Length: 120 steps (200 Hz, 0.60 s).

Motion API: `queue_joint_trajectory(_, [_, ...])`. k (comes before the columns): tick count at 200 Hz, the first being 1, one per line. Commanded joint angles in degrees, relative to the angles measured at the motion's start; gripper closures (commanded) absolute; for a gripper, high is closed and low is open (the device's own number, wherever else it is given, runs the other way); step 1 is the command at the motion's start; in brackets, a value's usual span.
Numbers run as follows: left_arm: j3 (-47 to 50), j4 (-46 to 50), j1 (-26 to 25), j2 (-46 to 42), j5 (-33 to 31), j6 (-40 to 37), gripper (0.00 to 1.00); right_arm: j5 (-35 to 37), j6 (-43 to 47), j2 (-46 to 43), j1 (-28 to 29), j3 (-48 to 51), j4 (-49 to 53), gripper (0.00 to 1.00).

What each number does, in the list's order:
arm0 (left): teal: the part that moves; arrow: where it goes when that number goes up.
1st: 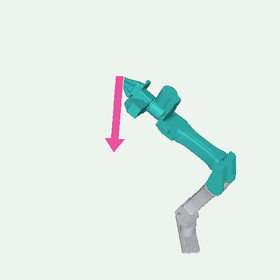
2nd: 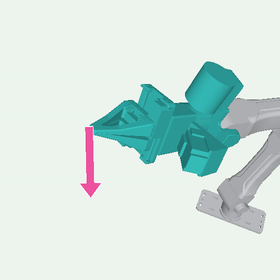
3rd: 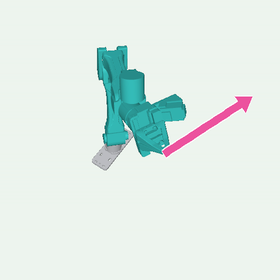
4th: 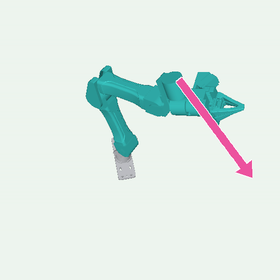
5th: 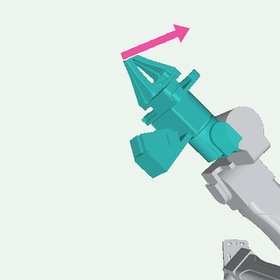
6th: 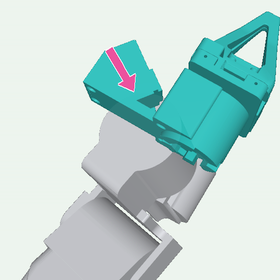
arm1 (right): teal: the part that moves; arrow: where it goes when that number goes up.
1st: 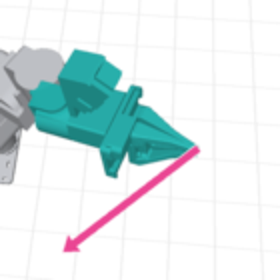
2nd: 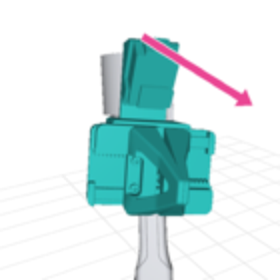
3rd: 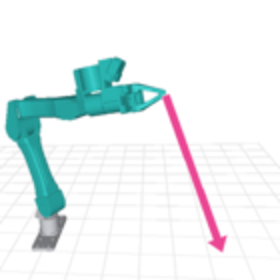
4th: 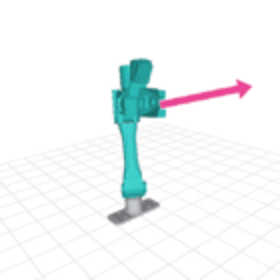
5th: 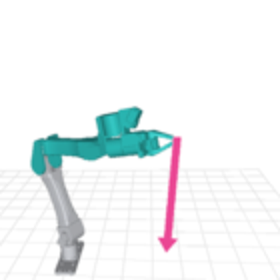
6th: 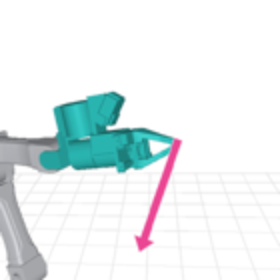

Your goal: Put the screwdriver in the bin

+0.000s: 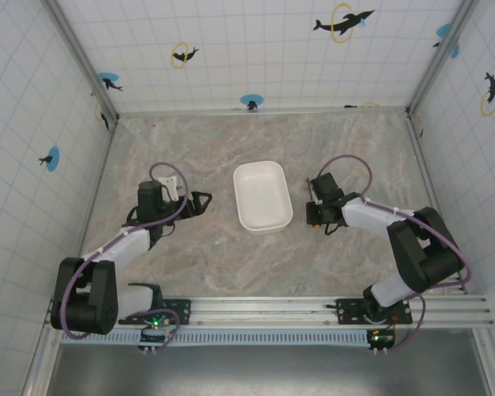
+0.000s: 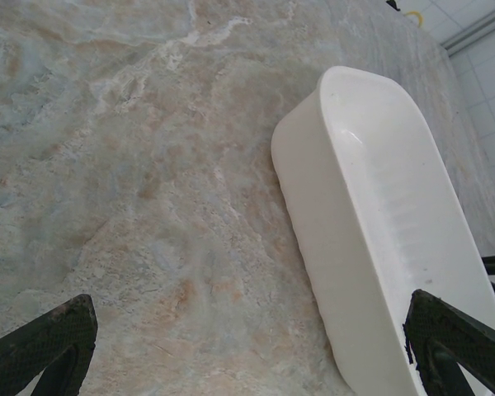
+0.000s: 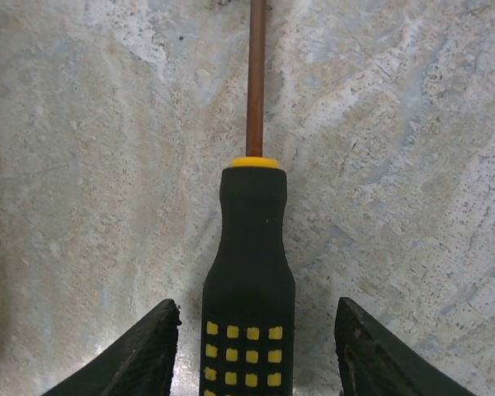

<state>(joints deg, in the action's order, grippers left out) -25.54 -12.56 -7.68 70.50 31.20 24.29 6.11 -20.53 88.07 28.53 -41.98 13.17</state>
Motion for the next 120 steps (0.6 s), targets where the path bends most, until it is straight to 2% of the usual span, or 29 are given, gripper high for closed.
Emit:
queue_joint_trajectory(1, [-1.9, 1.7, -0.5, -0.6, -0.4, 0.0, 0.03, 1.0, -0.1, 1.0, 0.5, -2.4, 1.2, 0.53])
queue_joint_trajectory(32, [-2.1, 2.1, -0.7, -0.8, -0.3, -0.4, 0.02, 0.9, -0.1, 1.6, 0.6, -2.8, 1.7, 0.62])
queue_joint_trajectory(85, [-2.2, 2.6, -1.1, -1.5, -0.4, -1.0, 0.02, 0.6, -0.1, 2.8, 0.7, -3.3, 1.9, 0.70])
queue_joint_trajectory(120, [-2.4, 3.0, -1.2, -1.3, -0.5, -1.3, 0.02, 0.3, -0.2, 2.9, 0.3, -3.6, 2.6, 0.87])
